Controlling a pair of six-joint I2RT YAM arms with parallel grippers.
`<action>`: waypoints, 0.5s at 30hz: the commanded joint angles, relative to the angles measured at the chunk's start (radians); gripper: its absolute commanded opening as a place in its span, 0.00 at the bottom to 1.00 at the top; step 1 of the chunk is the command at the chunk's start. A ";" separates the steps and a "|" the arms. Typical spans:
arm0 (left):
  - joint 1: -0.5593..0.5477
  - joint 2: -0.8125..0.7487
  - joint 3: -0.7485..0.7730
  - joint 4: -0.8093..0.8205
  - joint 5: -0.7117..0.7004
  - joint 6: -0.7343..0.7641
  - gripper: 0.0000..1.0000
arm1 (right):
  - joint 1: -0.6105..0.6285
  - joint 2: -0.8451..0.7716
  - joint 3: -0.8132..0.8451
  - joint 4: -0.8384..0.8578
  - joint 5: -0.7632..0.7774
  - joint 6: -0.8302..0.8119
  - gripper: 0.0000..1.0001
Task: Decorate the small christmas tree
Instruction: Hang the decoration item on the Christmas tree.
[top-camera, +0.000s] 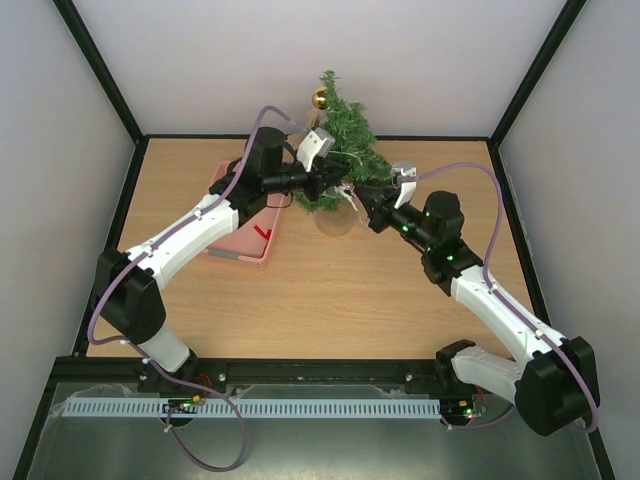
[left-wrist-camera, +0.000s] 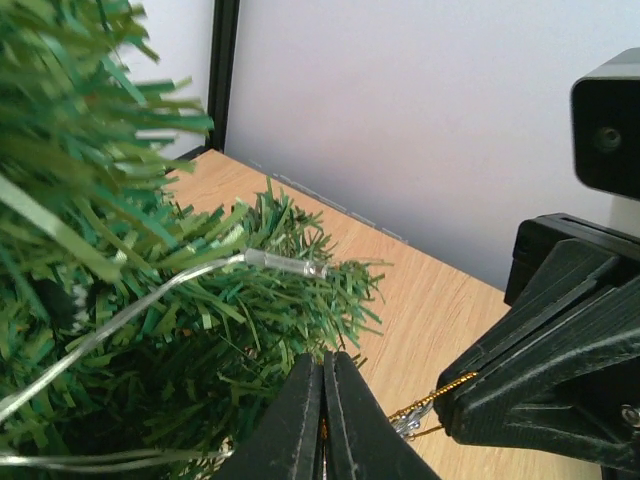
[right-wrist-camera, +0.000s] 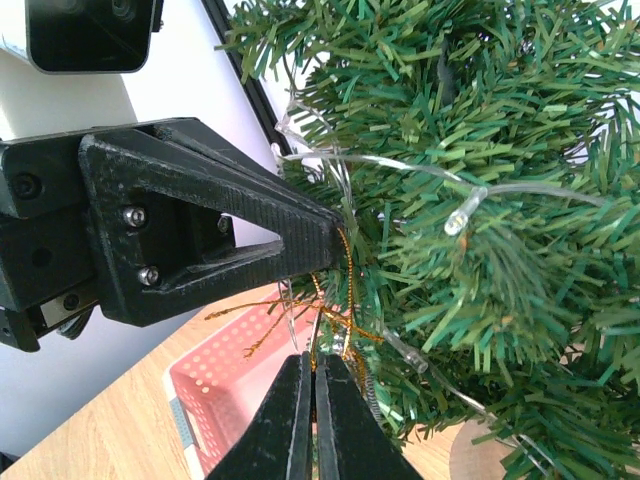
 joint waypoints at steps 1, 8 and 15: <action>0.004 0.018 0.037 -0.001 -0.039 0.031 0.02 | -0.002 0.017 0.032 0.048 0.018 -0.016 0.02; 0.005 0.001 0.031 -0.007 -0.058 0.036 0.02 | -0.002 0.040 0.035 0.059 0.025 -0.019 0.02; 0.005 -0.003 0.033 -0.019 -0.115 0.031 0.02 | -0.002 0.049 0.039 0.073 0.034 -0.014 0.02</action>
